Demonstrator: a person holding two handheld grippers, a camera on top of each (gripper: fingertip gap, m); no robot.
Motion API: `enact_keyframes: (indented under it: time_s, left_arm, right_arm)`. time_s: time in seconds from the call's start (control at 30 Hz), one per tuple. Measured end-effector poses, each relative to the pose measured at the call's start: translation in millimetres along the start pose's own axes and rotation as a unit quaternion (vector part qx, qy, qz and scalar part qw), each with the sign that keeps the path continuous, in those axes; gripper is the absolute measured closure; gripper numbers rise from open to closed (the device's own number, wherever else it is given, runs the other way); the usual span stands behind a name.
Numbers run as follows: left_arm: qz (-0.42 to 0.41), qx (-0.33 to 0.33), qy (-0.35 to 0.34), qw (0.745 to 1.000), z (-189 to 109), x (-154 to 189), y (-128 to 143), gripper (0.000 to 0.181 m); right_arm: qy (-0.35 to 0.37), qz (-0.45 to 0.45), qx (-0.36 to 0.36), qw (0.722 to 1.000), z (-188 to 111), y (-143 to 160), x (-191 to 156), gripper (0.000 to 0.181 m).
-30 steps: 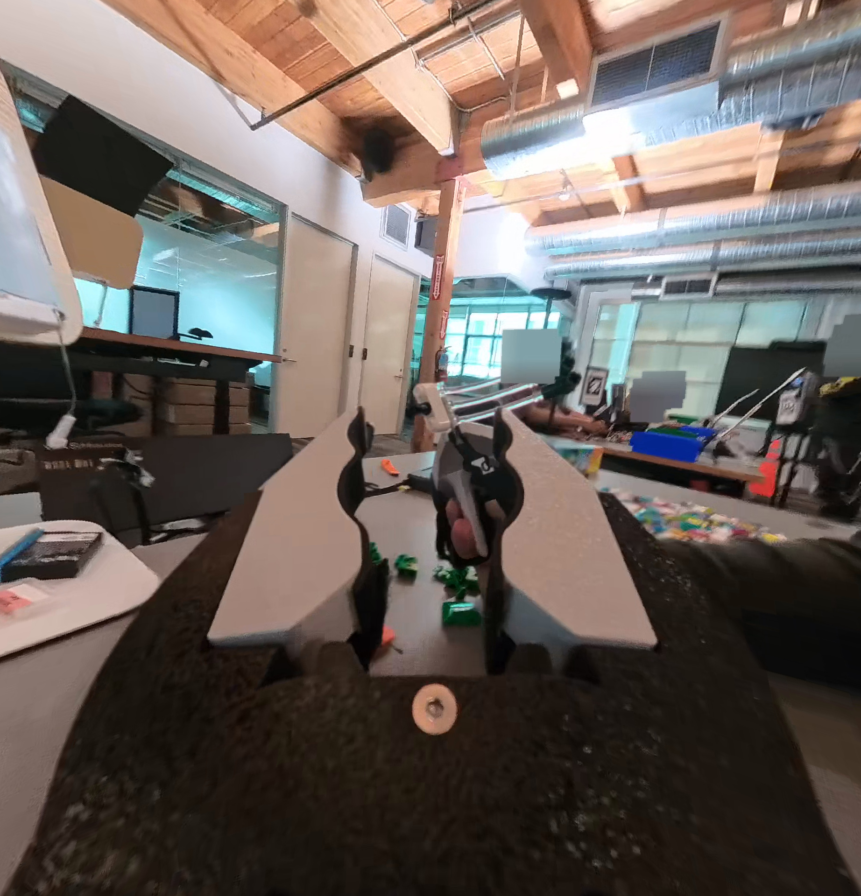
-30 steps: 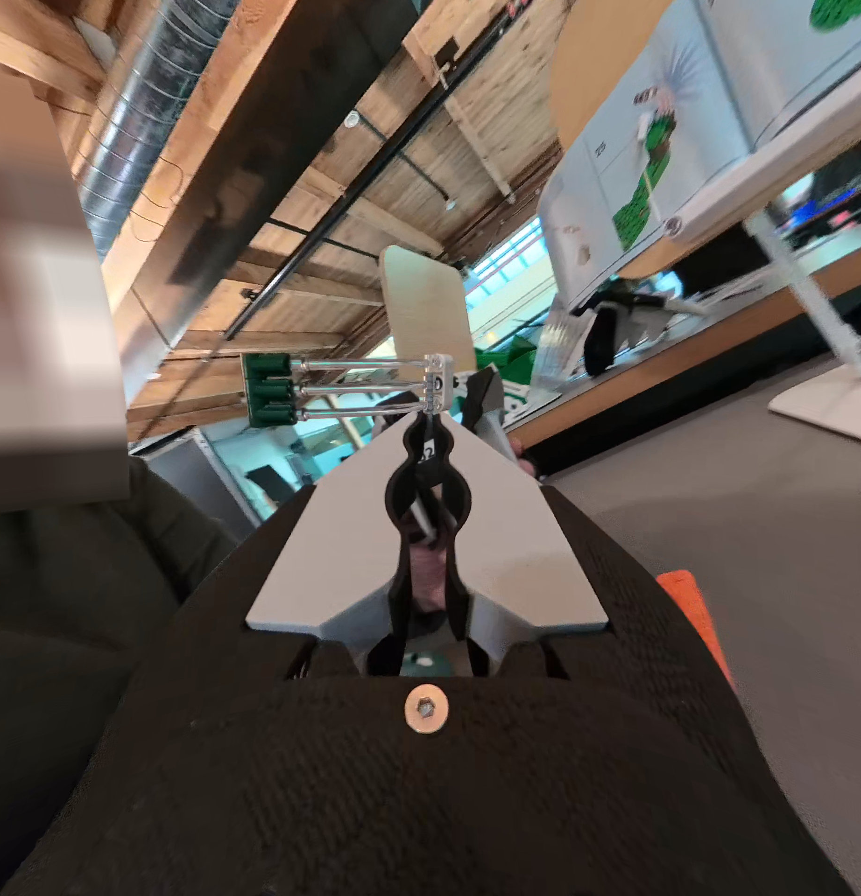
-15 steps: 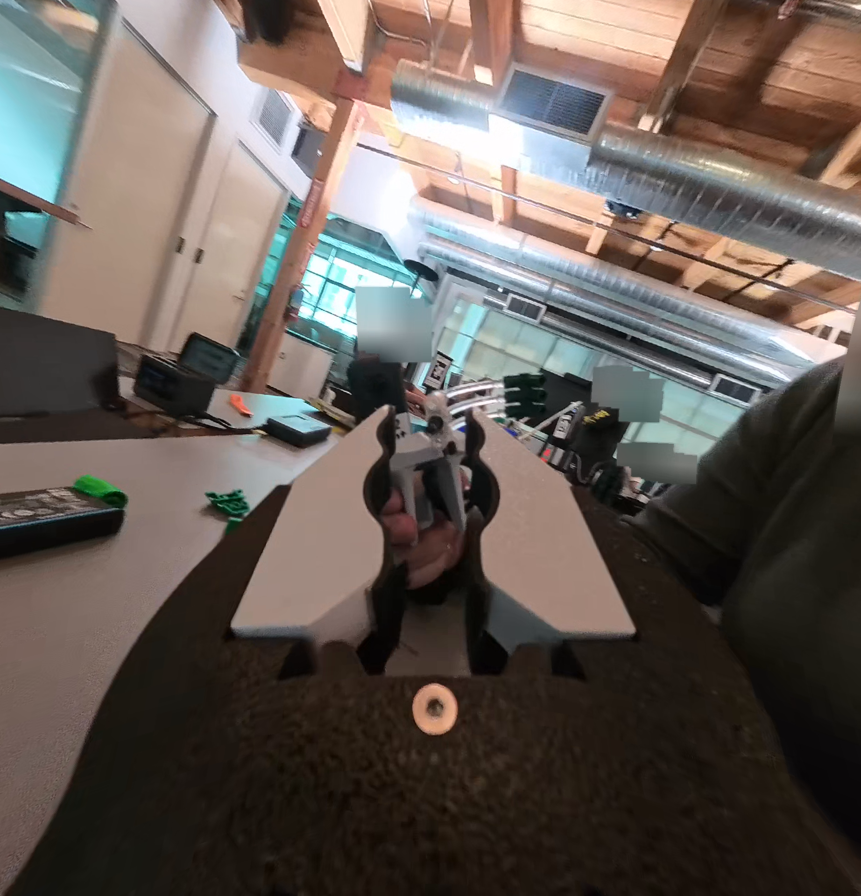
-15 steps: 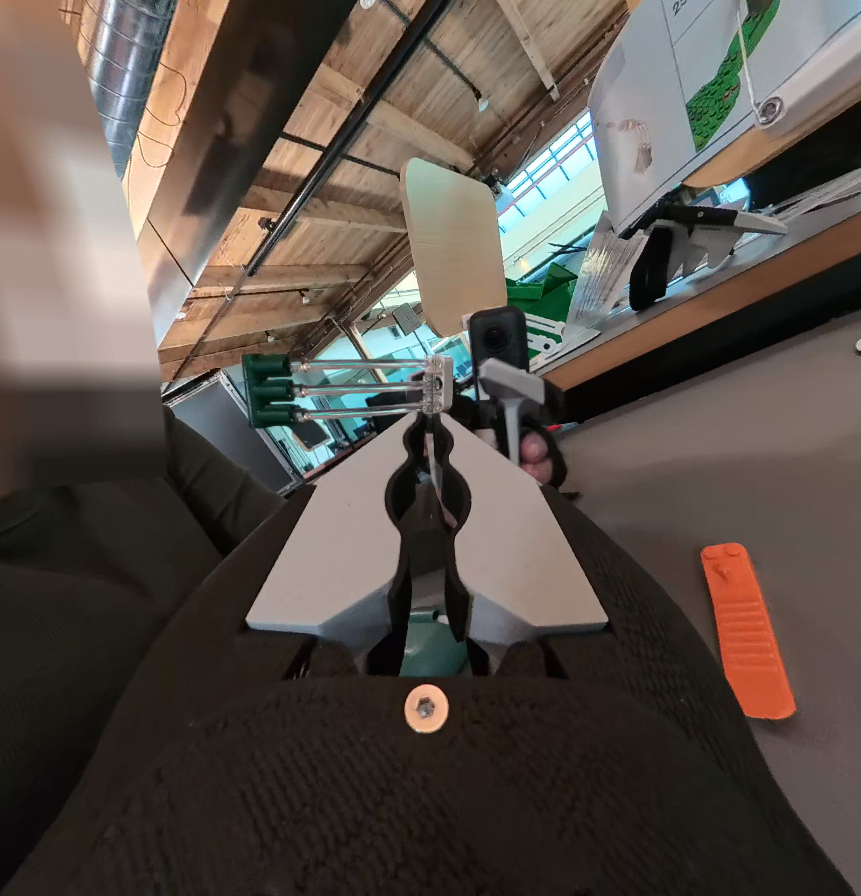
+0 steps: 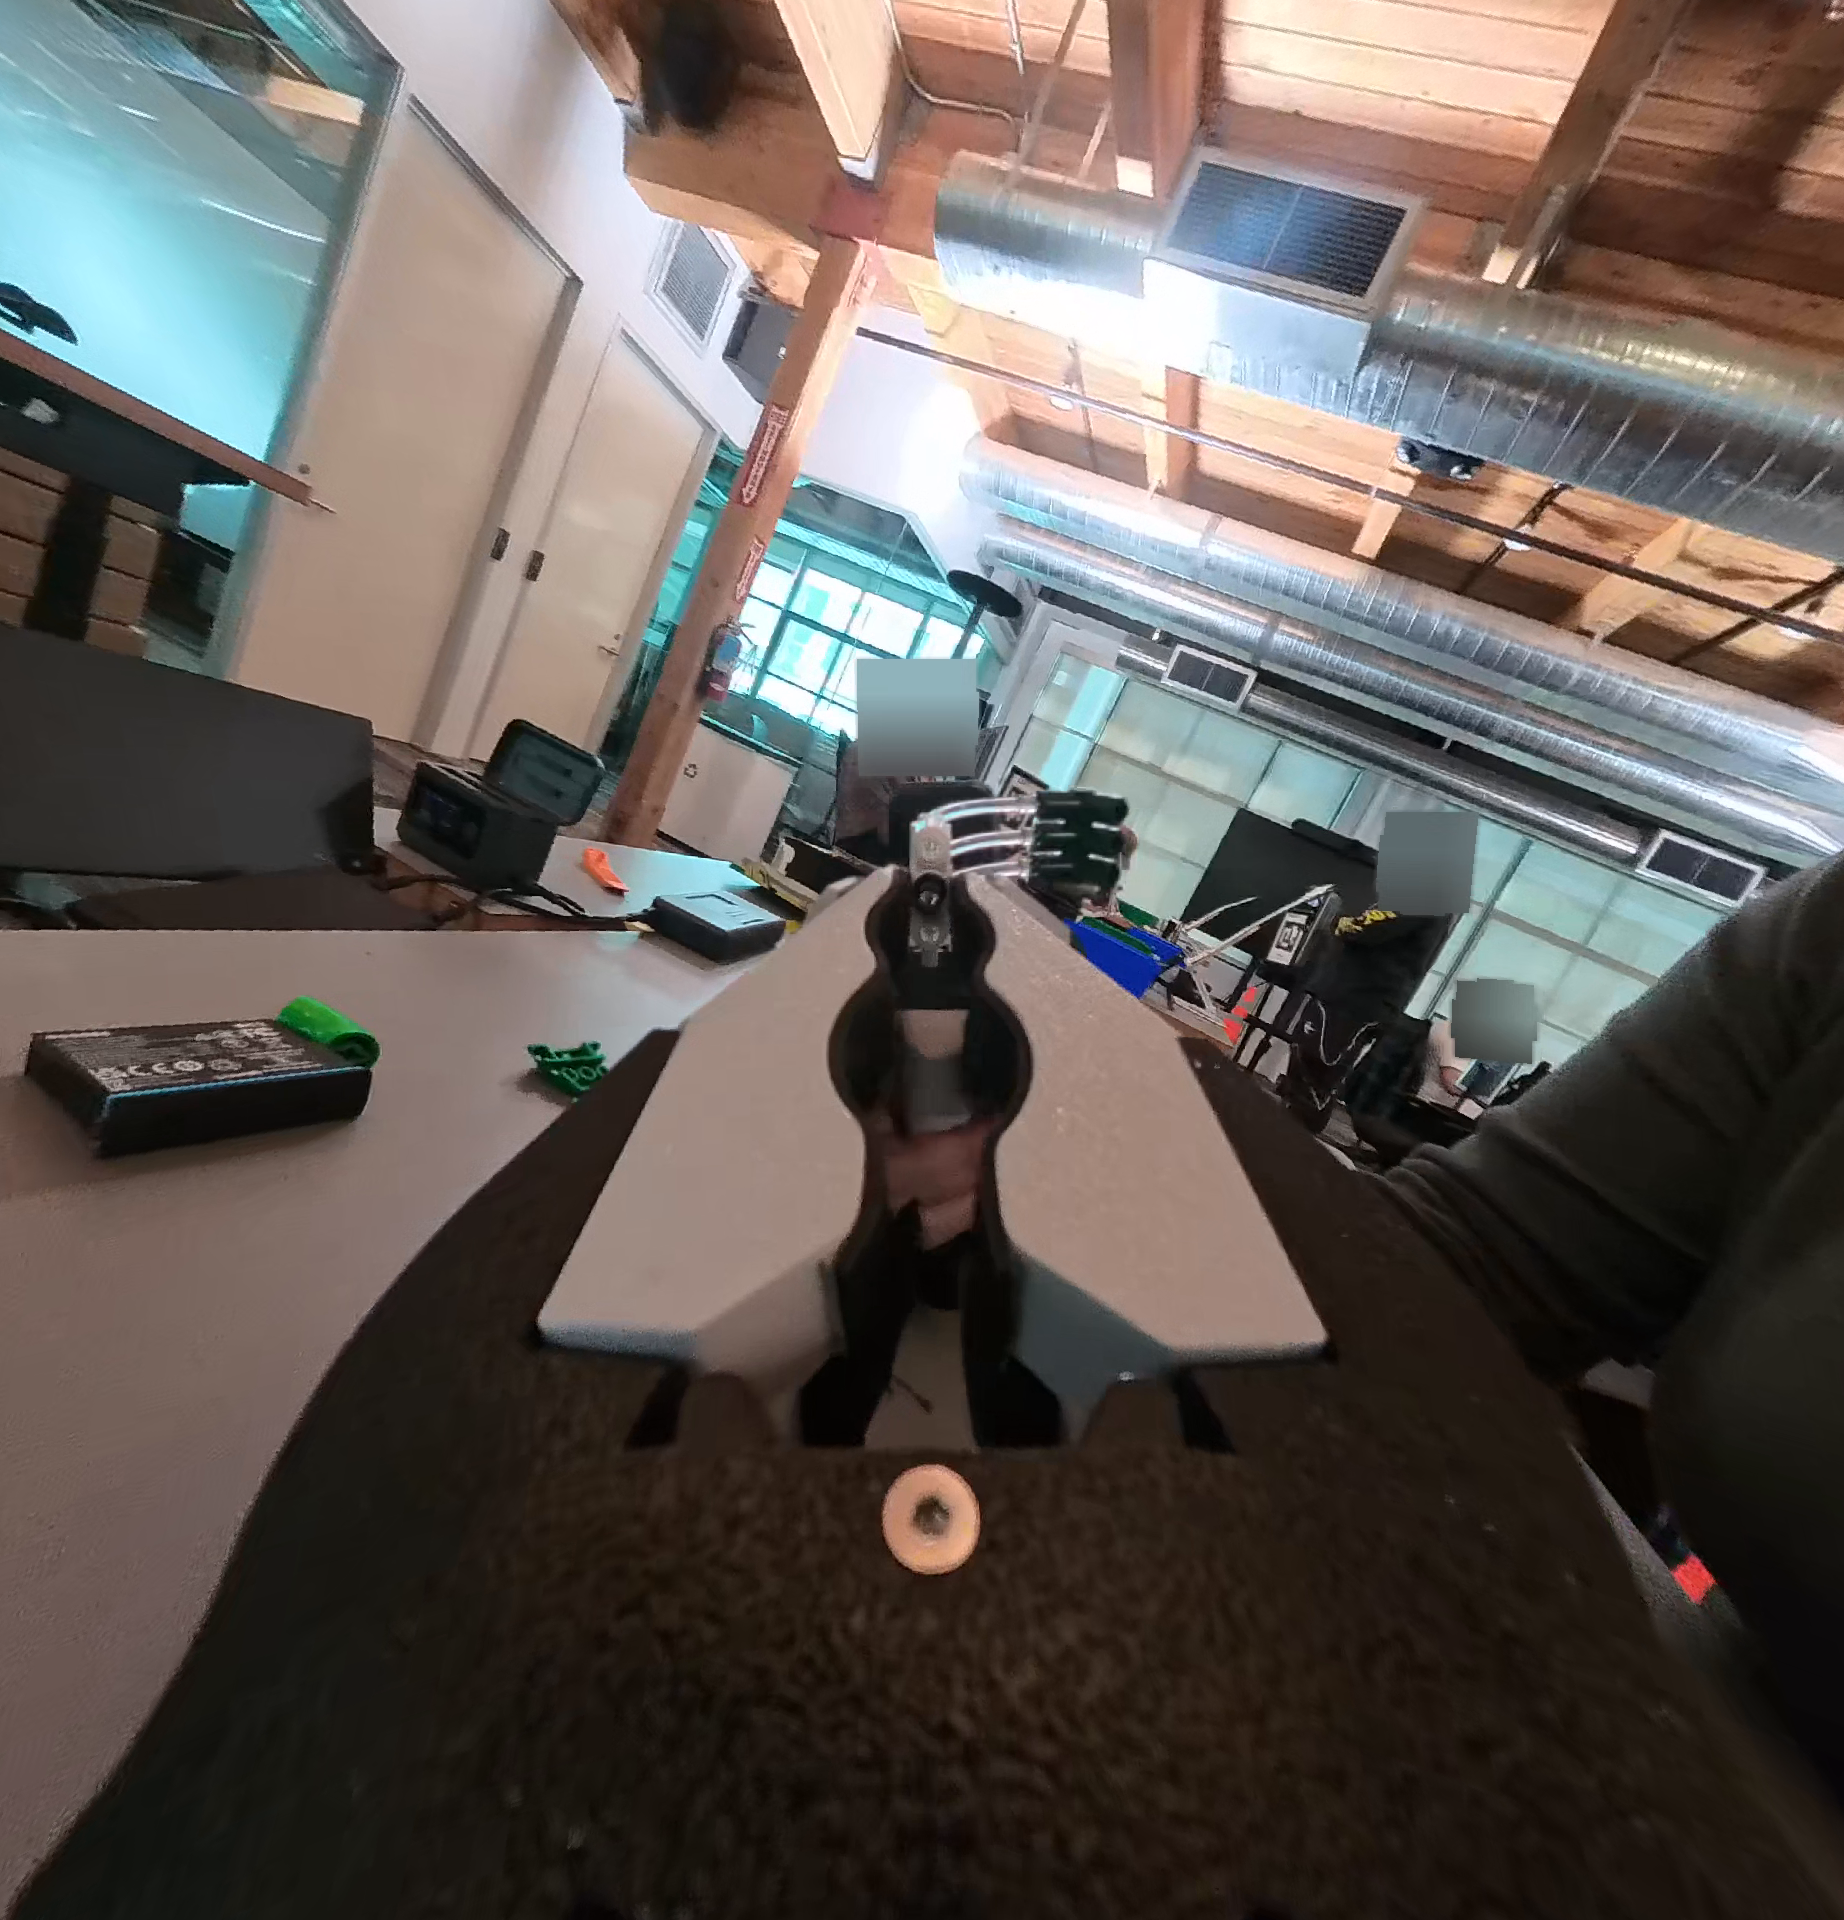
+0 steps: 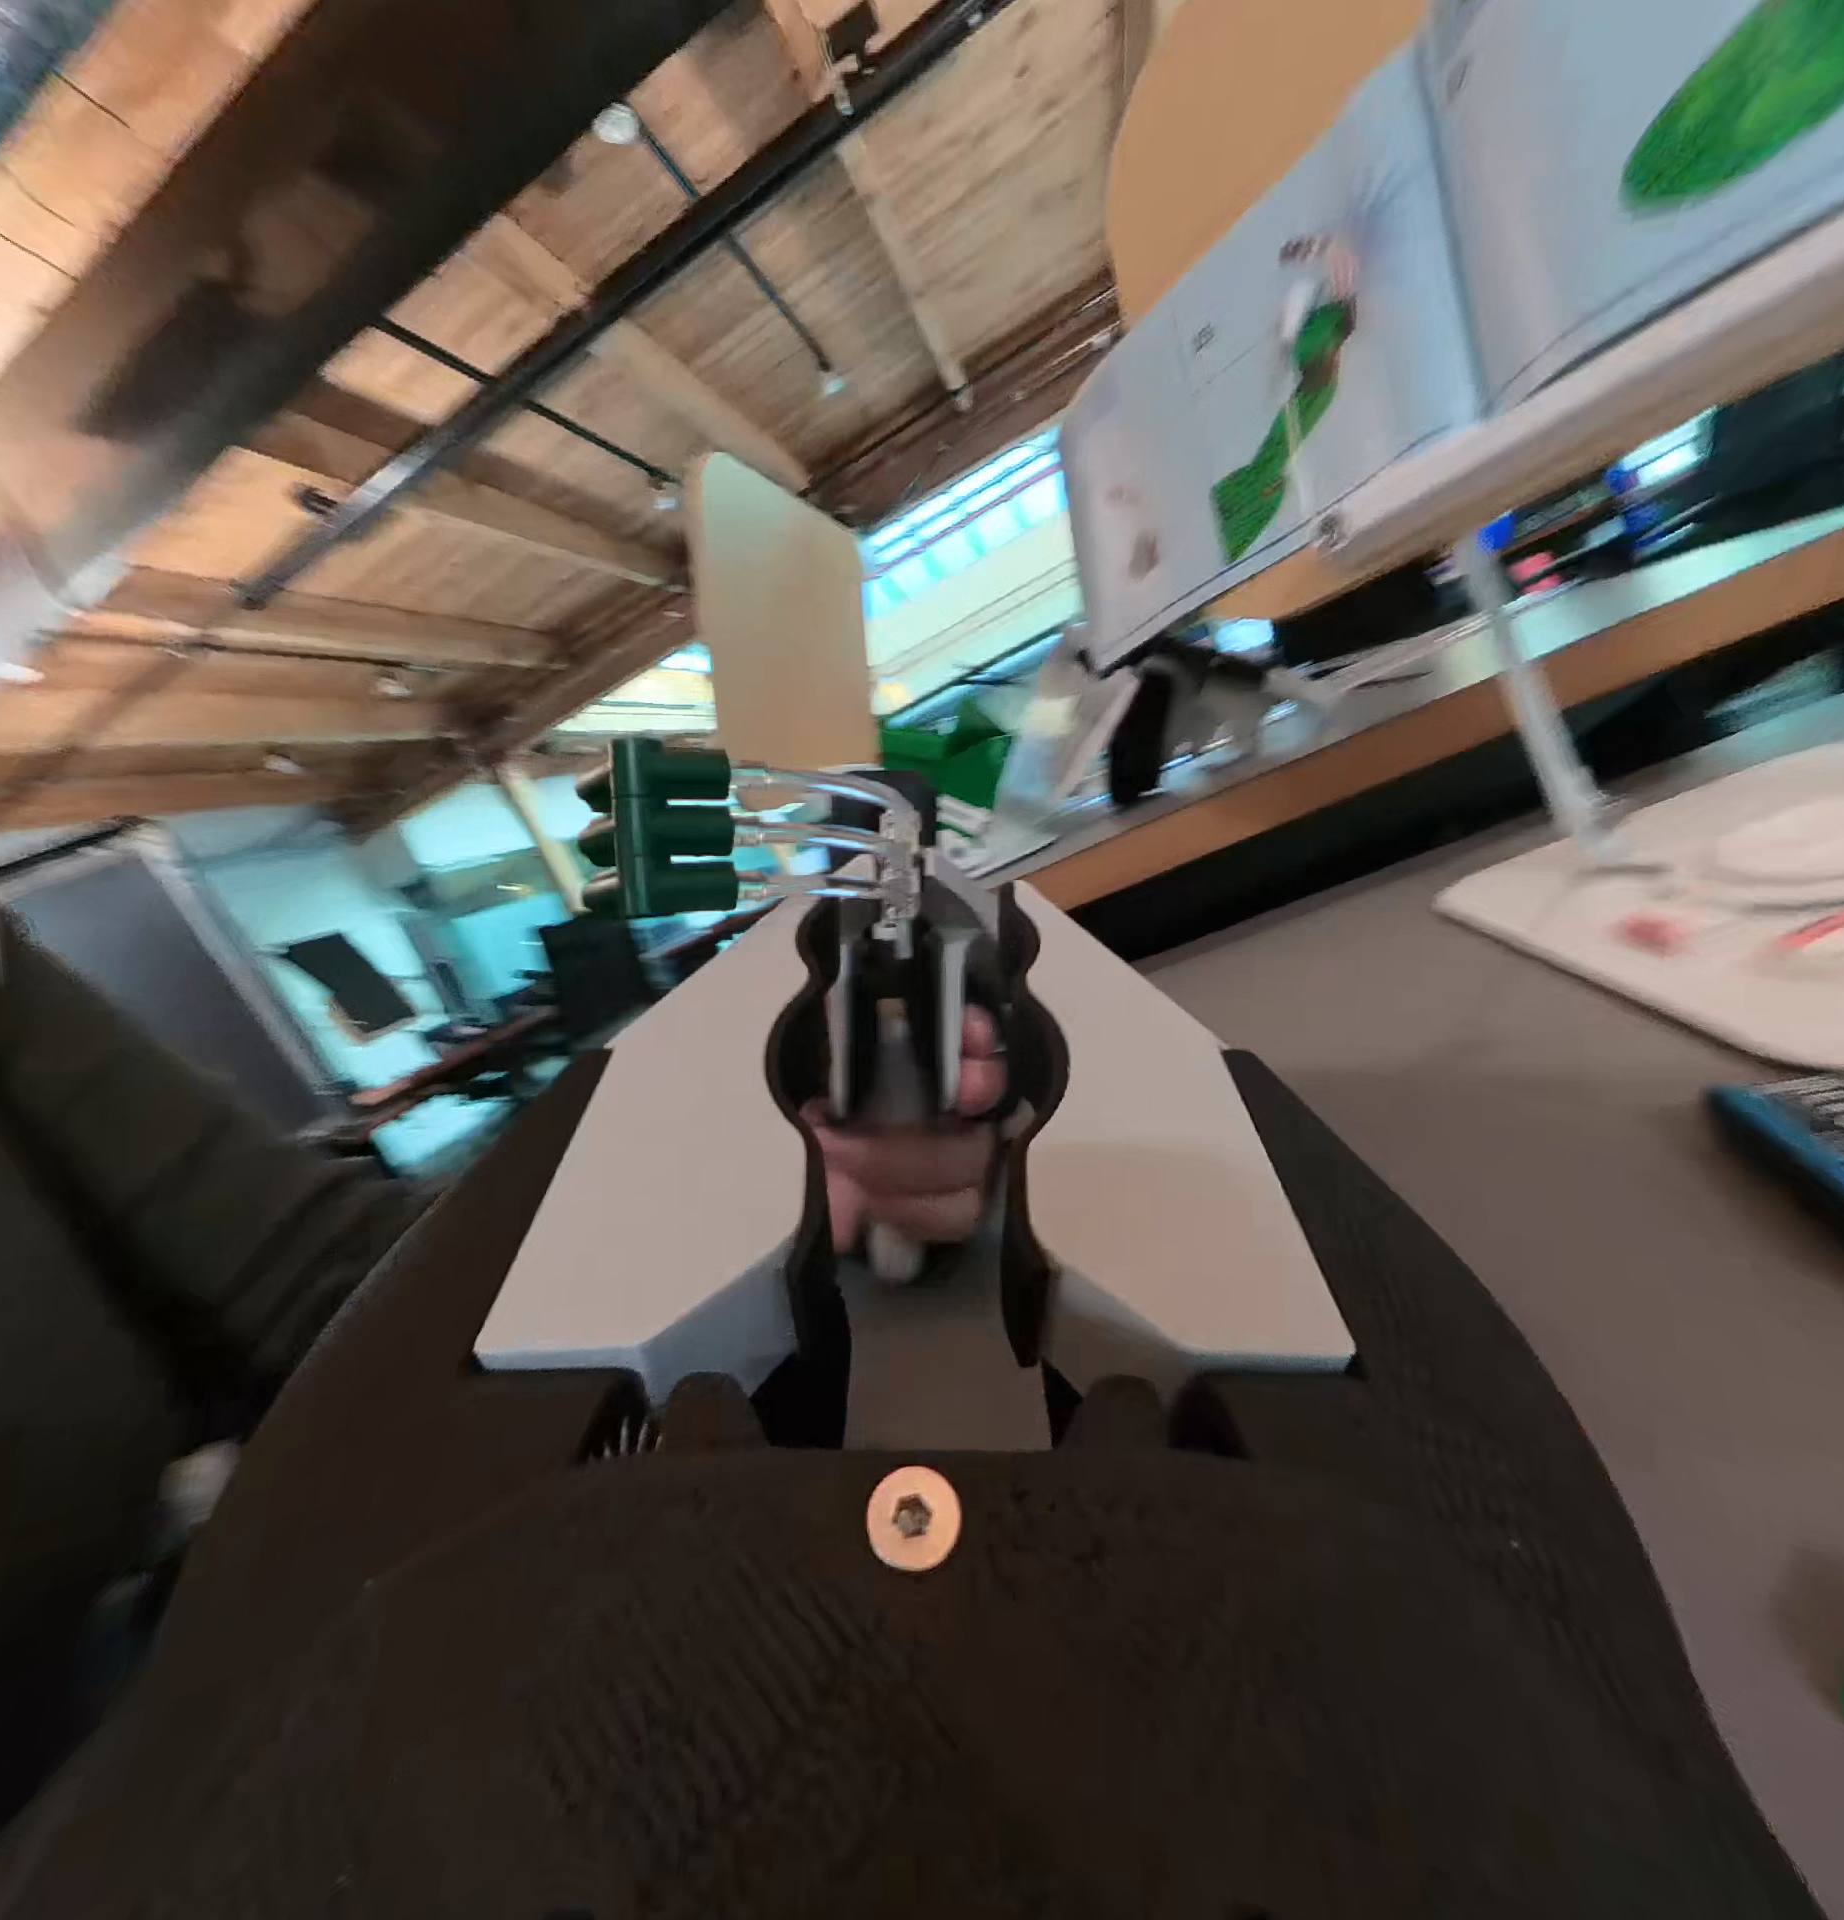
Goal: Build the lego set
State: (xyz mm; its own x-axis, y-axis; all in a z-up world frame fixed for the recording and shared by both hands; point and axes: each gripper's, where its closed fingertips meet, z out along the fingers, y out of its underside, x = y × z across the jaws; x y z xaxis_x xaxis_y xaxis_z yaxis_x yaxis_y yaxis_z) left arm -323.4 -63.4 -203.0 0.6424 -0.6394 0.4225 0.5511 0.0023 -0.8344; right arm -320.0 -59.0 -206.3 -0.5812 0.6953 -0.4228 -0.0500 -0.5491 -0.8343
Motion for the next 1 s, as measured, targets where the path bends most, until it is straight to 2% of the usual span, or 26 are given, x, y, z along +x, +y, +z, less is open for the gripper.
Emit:
enact_keyframes:
  time_s: [0.07, 0.3, 0.37, 0.57, 0.67, 0.77, 0.83, 0.93, 1.0]
  left_arm:
    - [-0.001, -0.003, -0.003, 1.000, 0.4, -0.9, 0.7, 0.177]
    - [-0.004, -0.016, -0.010, 1.000, 2.8, -3.7, 5.3, 0.177]
    - [-0.007, -0.017, -0.014, 1.000, 3.0, -5.2, 5.6, 0.177]
    - [0.000, -0.014, -0.019, 1.000, 2.8, -5.6, 5.4, 0.177]
    - [-0.022, 0.011, -0.010, 1.000, 0.8, -5.8, -1.7, 0.177]
    - [-0.102, 0.065, 0.029, 0.992, -7.0, -4.7, -16.7, 0.177]
    - [-0.139, 0.043, 0.043, 0.988, -8.5, -4.9, -12.7, 0.177]
    - [-0.185, -0.033, 0.058, 0.980, -9.5, -1.3, 5.3, 0.177]
    - [-0.214, -0.061, 0.062, 0.973, -14.9, -1.6, 9.8, 0.177]
  right_arm:
    - [0.019, -0.018, -0.002, 1.000, 1.5, 1.4, 2.7, 0.155]
    - [0.023, 0.017, 0.018, 0.999, 4.6, 0.4, 4.8, 0.166]
    - [0.016, 0.014, 0.019, 1.000, 5.1, 0.5, 1.7, 0.175]
    - [0.012, 0.031, 0.018, 0.999, 5.8, 1.3, 2.3, 0.175]
    - [0.048, -0.051, 0.027, 0.997, 9.8, 0.9, 2.2, 0.173]
    - [0.085, -0.160, 0.007, 0.983, 10.9, 3.2, 1.7, 0.142]
    - [0.121, -0.262, -0.021, 0.957, 8.1, 3.6, 5.4, 0.128]
    - [0.152, -0.398, -0.064, 0.902, 3.8, 8.4, 6.4, 0.125]
    - [0.145, -0.438, -0.085, 0.883, 4.8, 15.3, 2.1, 0.126]
